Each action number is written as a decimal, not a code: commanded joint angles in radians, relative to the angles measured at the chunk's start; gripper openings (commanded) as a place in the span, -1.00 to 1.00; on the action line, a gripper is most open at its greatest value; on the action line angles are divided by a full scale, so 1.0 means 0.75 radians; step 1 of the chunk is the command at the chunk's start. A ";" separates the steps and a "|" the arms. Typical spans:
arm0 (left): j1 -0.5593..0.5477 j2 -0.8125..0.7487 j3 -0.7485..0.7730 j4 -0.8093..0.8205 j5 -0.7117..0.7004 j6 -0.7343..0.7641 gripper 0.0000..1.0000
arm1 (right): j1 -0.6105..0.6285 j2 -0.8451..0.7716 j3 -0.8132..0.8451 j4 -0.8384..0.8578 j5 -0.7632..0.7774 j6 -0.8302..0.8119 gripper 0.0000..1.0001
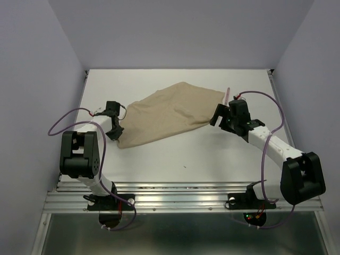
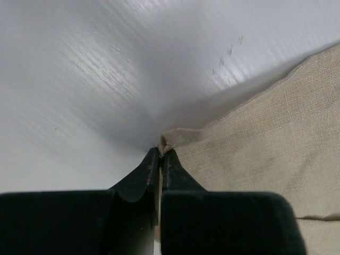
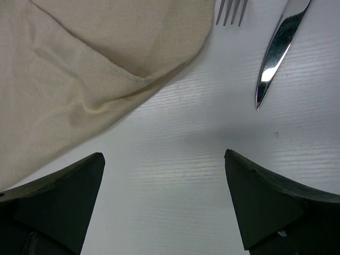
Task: Fold the napkin into a case and place the utensils inside
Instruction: Pick up the crumpled napkin from the center of the board.
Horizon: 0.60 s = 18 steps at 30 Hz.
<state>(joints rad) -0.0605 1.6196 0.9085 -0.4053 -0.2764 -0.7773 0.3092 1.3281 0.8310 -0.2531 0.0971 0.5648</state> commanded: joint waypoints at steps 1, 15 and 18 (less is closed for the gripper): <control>-0.001 -0.030 -0.060 0.005 0.027 -0.015 -1.00 | 0.021 0.029 0.111 -0.002 0.050 -0.008 1.00; -0.075 -0.366 -0.107 -0.081 0.152 0.028 -1.00 | 0.414 0.865 1.100 -0.239 0.398 -0.135 0.14; -0.110 -0.423 -0.148 -0.096 0.176 0.012 -1.00 | 0.441 1.070 1.350 -0.317 0.431 -0.158 0.11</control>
<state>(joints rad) -0.1188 1.3529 0.8345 -0.4313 -0.1749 -0.7582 0.6369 2.0342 1.6802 -0.4065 0.3336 0.4812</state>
